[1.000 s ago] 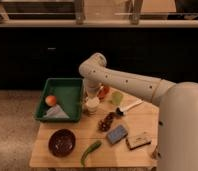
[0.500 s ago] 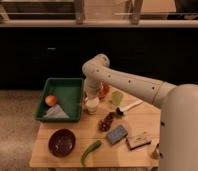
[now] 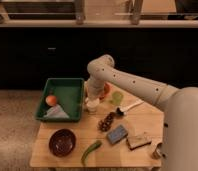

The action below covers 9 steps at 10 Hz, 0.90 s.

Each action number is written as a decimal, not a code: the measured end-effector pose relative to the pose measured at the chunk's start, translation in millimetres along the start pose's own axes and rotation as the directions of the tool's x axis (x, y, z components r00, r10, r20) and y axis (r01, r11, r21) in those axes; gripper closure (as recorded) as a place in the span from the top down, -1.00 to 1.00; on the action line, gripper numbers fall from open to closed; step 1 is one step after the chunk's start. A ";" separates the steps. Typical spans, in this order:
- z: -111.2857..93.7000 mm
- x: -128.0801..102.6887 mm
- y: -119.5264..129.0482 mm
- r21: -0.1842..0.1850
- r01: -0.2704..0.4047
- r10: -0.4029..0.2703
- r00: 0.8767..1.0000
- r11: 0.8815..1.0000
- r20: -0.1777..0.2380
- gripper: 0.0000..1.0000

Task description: Place fork in paper cup

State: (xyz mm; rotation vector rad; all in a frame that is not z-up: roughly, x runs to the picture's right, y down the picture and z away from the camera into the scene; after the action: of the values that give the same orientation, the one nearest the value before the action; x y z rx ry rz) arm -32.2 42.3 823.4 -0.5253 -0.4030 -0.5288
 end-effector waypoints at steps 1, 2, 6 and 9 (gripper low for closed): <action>1.1 -0.6 0.3 -0.001 0.002 -0.002 1.000 1.000 0.008 -1.00; 2.1 -0.7 0.7 0.000 0.003 -0.003 1.000 1.000 0.015 -1.00; 5.9 2.7 3.2 -0.003 -0.004 0.004 0.998 1.000 0.059 -0.53; 6.8 3.0 2.8 -0.007 -0.006 0.007 0.998 1.000 0.068 0.05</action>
State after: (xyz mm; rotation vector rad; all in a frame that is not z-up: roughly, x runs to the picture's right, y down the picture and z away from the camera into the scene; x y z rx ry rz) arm -29.8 47.1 829.2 -0.5525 -0.4646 -0.5072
